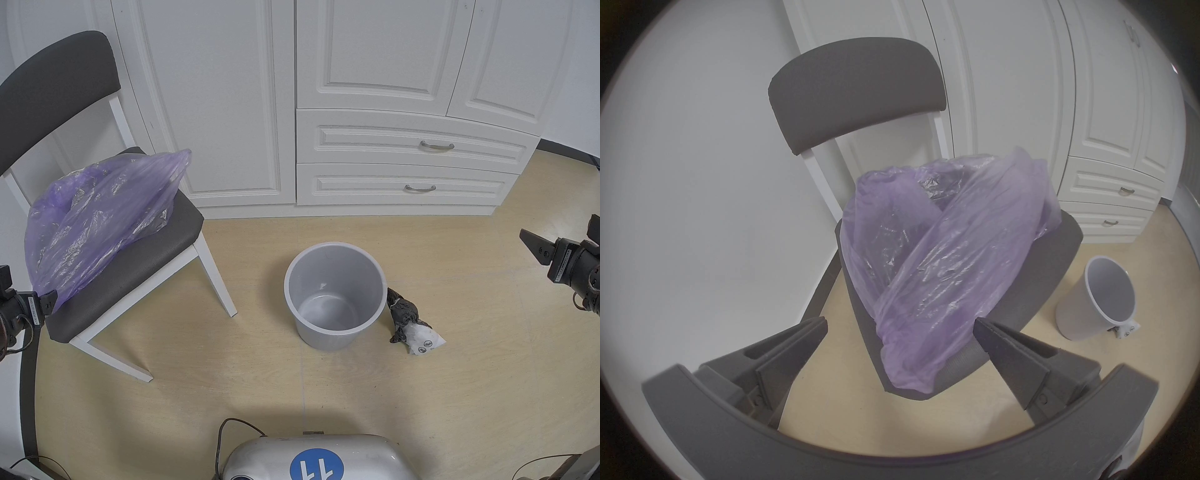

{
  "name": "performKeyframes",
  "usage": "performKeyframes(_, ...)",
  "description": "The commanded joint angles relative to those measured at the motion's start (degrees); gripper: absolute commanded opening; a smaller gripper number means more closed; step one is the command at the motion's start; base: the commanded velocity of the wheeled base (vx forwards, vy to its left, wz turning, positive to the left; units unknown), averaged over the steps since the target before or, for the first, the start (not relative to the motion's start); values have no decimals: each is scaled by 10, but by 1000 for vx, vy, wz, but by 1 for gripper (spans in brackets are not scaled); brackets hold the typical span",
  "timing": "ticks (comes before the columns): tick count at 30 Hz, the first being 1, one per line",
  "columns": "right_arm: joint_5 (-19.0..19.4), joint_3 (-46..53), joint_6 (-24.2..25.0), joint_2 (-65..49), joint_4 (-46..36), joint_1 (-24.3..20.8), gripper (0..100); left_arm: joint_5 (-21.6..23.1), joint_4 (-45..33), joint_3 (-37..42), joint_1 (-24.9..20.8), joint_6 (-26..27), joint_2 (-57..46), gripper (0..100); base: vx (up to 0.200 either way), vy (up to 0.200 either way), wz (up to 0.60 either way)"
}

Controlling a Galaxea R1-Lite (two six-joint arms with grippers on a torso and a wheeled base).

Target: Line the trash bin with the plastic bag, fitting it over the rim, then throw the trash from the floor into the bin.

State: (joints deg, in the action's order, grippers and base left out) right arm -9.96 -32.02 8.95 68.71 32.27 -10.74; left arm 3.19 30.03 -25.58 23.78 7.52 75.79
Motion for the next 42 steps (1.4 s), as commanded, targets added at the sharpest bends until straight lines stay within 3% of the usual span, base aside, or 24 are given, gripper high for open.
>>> performKeyframes(1,2,5,12,6,3,-6,100,0,13,-2,18,3,46,100,0,0,0)
performKeyframes(7,2,2,18,6,3,-7,100,1,48,-10,49,5,90,100,0,0,0)
performKeyframes(19,3,-2,23,-3,3,-7,100,0,95,-11,52,-1,116,100,0,0,0)
performKeyframes(25,3,-7,34,-3,3,-7,100,11,121,-74,106,-31,146,100,0,0,0)
performKeyframes(29,4,-7,34,-2,3,-7,100,53,120,-81,140,-37,144,100,0,0,0)
performKeyframes(36,3,-5,33,-4,-3,-15,100,104,115,-73,161,-35,141,100,0,0,0)
performKeyframes(39,4,-3,33,-7,-5,-17,100,199,113,-58,182,-38,118,100,0,0,0)
performKeyframes(40,4,-3,33,-7,-5,-17,100,204,113,-57,183,-38,117,100,0,0,0)
performKeyframes(41,4,-2,33,-7,-5,-17,100,251,108,-54,198,-41,104,100,0,0,0)
performKeyframes(42,4,-2,33,-7,-5,-17,100,254,108,-54,199,-41,103,100,0,0,0)
